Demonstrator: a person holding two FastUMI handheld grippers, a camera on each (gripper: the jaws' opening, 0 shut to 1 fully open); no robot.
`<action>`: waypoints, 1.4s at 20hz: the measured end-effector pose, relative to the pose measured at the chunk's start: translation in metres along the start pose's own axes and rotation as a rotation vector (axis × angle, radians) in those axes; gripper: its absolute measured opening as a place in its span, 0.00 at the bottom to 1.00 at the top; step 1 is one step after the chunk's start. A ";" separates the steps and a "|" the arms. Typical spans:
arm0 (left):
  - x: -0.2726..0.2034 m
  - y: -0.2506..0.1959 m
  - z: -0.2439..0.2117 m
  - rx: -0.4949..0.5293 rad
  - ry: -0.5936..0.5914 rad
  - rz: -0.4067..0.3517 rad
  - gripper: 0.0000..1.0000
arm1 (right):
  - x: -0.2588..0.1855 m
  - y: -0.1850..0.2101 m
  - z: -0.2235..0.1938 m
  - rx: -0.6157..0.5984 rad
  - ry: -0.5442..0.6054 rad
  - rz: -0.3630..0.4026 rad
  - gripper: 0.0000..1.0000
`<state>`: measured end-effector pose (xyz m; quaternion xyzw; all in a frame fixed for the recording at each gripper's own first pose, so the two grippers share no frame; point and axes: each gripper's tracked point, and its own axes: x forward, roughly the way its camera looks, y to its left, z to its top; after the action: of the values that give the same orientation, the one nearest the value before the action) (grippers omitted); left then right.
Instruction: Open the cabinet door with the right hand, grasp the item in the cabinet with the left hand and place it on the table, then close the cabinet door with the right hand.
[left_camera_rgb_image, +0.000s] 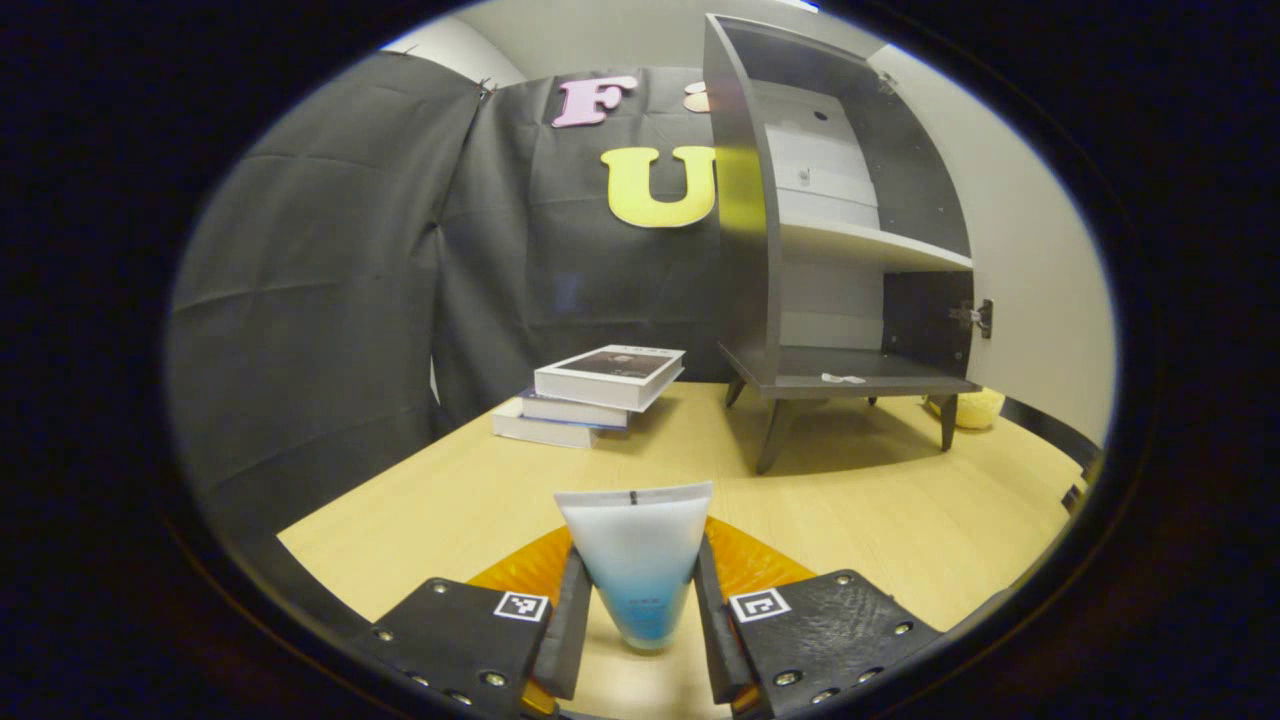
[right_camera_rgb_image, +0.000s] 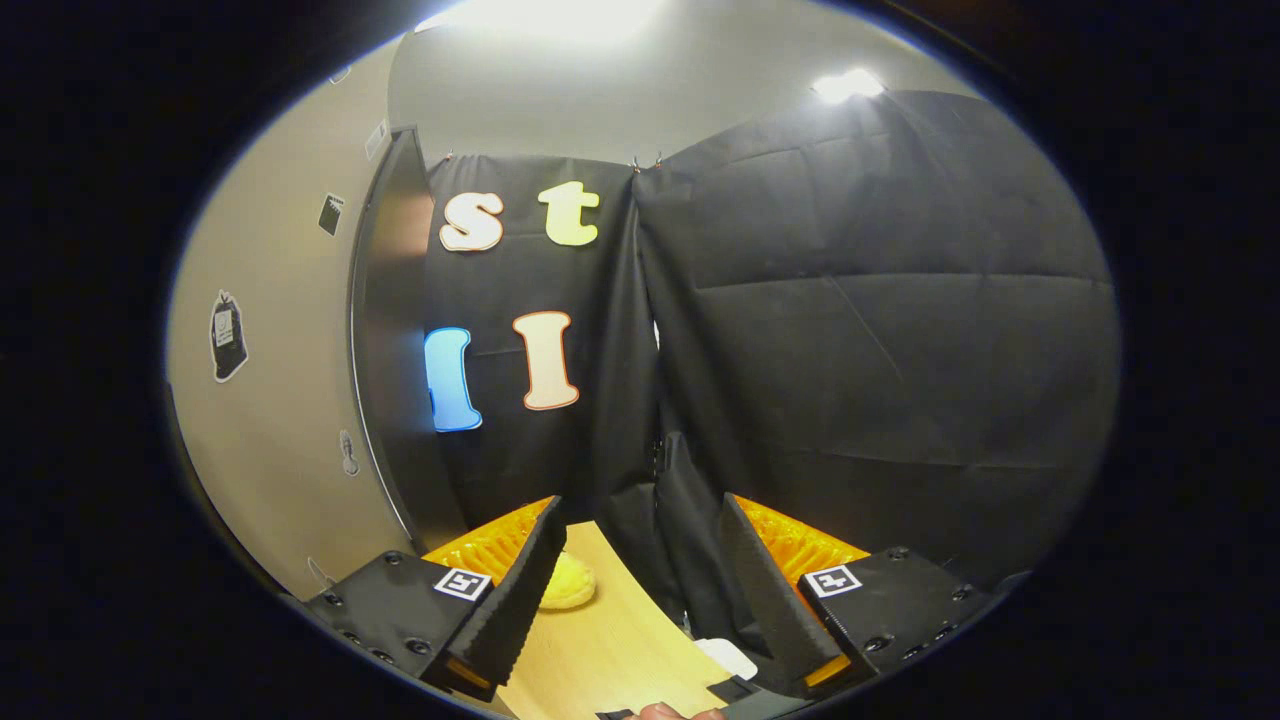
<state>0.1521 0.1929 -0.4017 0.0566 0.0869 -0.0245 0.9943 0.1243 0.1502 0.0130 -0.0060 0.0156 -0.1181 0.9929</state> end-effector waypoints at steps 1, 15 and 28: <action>-0.001 0.001 -0.005 0.001 0.008 0.002 0.51 | 0.001 0.000 -0.001 0.004 0.004 -0.004 0.98; -0.017 0.000 -0.021 0.040 0.060 0.019 0.64 | -0.005 -0.013 -0.023 -0.012 0.041 -0.032 0.98; -0.067 0.011 0.086 0.004 -0.090 0.066 0.87 | -0.017 -0.026 -0.048 -0.007 0.071 -0.019 0.93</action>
<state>0.1012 0.1963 -0.3048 0.0605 0.0400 0.0057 0.9974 0.1002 0.1288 -0.0338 -0.0055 0.0509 -0.1276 0.9905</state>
